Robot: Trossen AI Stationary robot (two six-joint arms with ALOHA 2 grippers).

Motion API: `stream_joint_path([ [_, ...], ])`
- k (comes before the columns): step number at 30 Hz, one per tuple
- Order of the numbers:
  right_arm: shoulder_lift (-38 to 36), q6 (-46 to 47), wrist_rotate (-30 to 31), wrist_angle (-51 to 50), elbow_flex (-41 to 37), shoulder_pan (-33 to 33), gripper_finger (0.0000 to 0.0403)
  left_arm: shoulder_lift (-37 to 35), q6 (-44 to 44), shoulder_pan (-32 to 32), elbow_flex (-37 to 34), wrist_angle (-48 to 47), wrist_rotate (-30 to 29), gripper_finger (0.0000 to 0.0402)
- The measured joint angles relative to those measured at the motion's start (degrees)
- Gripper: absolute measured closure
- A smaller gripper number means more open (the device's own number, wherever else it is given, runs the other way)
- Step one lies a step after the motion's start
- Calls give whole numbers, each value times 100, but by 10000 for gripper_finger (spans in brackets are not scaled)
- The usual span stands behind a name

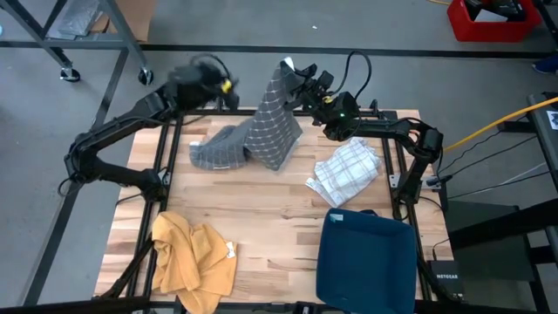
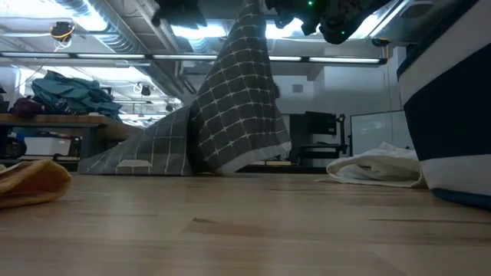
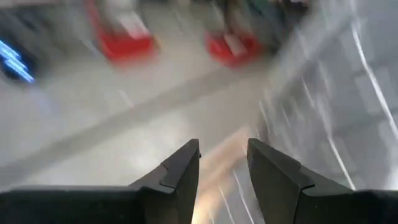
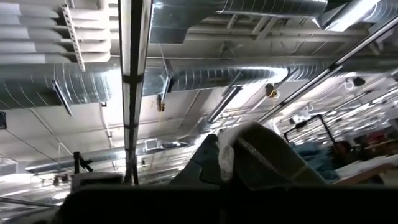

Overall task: Fold towel
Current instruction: Fold the gray kitchen towel

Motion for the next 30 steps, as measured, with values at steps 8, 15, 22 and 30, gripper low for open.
stream_joint_path([
  [8, 4, -213, -454, -79, 0, 3, 402, 624, -809, -865, -2, -2212, 755, 274],
  [15, -11, -22, -820, 4, -4, 7, 402, 1657, -1566, -1591, -2, -1911, 649, 274],
  [22, -448, -72, -977, 96, -9, 0, 402, 2220, -2229, -2234, -4, -1050, -220, 274],
  [30, -1038, -787, -1548, -506, -7, -1, 402, 1852, -3859, -2886, -4, -2982, -2106, 274],
])
